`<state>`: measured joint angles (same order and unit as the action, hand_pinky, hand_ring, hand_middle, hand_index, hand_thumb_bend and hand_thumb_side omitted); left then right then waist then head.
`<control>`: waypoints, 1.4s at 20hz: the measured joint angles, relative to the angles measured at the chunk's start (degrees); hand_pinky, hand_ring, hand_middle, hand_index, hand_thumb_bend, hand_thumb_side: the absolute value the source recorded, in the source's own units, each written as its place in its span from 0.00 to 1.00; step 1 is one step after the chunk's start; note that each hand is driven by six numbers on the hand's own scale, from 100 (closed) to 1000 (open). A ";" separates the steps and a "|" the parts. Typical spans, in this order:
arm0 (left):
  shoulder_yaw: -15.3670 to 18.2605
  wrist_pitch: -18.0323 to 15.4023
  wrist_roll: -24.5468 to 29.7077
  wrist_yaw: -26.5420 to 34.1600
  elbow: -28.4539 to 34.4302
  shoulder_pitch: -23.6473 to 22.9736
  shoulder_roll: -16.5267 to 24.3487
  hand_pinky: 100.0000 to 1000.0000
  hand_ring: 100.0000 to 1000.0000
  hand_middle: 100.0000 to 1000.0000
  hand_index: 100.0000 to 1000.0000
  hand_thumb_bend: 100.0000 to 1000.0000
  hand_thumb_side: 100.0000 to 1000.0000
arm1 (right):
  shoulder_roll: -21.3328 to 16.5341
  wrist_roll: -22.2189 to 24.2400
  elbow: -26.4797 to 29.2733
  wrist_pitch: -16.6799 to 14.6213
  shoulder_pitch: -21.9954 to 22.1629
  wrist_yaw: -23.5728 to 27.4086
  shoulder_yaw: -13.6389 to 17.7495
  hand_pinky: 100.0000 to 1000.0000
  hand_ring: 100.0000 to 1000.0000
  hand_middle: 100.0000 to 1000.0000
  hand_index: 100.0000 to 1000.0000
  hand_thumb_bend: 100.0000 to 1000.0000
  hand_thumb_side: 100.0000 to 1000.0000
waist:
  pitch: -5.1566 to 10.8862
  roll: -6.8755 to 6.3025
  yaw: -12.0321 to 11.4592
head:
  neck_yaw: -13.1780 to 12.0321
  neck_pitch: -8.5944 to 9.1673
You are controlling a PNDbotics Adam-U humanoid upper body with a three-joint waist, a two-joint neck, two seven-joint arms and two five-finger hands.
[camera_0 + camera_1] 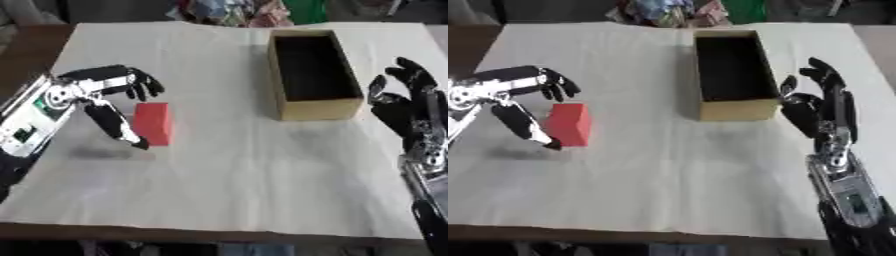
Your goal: Pick up objects on the table and place them in the box.
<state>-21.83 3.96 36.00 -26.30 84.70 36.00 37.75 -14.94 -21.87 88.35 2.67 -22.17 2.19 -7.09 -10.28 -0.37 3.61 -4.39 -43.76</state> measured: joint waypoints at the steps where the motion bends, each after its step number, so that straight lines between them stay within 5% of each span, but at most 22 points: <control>1: -0.21 -0.14 0.05 -0.50 -0.56 0.13 -0.13 0.73 0.70 0.71 0.86 0.72 0.06 | 0.00 0.02 0.00 -0.03 0.00 0.00 0.00 0.64 0.95 0.71 0.86 0.00 0.00 | 0.00 -0.04 0.02 | -0.01 0.00; 13: -1.21 -1.76 1.06 -4.83 -4.50 0.83 -1.02 0.69 0.60 0.48 0.71 0.62 0.08 | 0.01 0.06 -0.01 -0.07 0.01 0.01 0.00 0.64 0.95 0.71 0.86 0.00 0.00 | 0.01 -0.02 0.13 | -0.04 0.00; 17: -1.18 -1.53 -0.13 -5.36 -4.67 0.83 -1.02 0.67 0.52 0.31 0.54 0.40 0.10 | 0.01 0.06 -0.01 -0.07 0.02 0.01 0.00 0.64 0.95 0.71 0.86 0.00 0.00 | 0.01 0.02 0.04 | -0.05 0.00; 20: -0.81 -0.68 -1.87 -5.19 -3.72 0.83 -1.01 0.66 0.48 0.24 0.48 0.34 0.10 | 0.01 0.06 -0.01 -0.07 0.02 0.01 0.00 0.64 0.95 0.71 0.86 0.00 0.00 | 0.01 0.09 -0.07 | -0.05 0.00; 28: 0.81 1.13 -3.46 -2.50 3.41 3.61 0.42 0.65 0.47 0.22 0.46 0.32 0.10 | 0.01 0.08 -0.02 -0.05 0.02 0.02 -0.02 0.64 0.95 0.71 0.86 0.00 0.00 | 0.18 0.10 -0.14 | -0.02 0.00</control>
<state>-21.02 5.09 32.54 -28.80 88.11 39.61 38.17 -14.93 -21.79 88.33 2.62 -22.14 2.20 -7.11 -10.10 -0.27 3.48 -4.42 -43.76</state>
